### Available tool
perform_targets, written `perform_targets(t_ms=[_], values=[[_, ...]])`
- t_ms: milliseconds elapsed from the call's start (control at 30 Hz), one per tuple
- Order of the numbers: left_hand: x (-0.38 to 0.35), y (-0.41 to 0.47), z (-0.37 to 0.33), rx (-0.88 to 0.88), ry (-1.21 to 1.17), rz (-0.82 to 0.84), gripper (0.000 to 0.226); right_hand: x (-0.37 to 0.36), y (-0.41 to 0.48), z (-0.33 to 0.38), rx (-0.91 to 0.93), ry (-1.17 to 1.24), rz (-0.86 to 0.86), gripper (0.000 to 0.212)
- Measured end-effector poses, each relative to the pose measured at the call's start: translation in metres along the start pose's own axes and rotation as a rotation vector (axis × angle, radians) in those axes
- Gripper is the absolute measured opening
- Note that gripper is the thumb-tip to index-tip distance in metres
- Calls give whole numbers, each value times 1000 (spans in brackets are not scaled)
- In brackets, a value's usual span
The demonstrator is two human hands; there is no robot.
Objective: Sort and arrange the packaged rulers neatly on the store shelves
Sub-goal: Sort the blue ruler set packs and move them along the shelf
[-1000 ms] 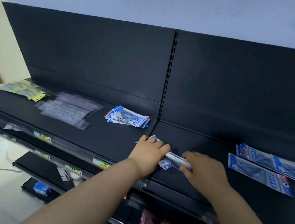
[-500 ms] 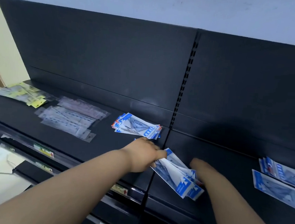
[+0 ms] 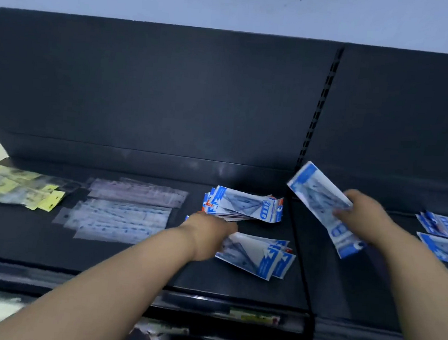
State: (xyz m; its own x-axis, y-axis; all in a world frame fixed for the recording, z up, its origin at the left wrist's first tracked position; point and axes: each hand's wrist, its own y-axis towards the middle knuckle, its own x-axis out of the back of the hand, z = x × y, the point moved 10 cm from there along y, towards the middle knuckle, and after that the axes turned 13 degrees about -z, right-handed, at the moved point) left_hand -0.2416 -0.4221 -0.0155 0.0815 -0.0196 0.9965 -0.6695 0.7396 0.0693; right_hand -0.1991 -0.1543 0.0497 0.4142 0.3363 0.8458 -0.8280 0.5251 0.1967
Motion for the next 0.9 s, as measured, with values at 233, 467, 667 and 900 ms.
perform_targets(t_ms=[233, 467, 667, 900], values=[[-7, -5, 23, -121, -22, -69, 36, -70, -26, 121, 231, -60, 213, 12], [-13, 20, 42, -94, -74, -122, 52, -159, -18, 111, 198, -332, 632, 35], [-28, 33, 53, 9, -112, -69, 72, -142, 1, 119, 254, -286, 239, 37], [-72, 23, 44, 39, -114, -3, 63, -195, -74, 100, 429, -322, 302, 119]])
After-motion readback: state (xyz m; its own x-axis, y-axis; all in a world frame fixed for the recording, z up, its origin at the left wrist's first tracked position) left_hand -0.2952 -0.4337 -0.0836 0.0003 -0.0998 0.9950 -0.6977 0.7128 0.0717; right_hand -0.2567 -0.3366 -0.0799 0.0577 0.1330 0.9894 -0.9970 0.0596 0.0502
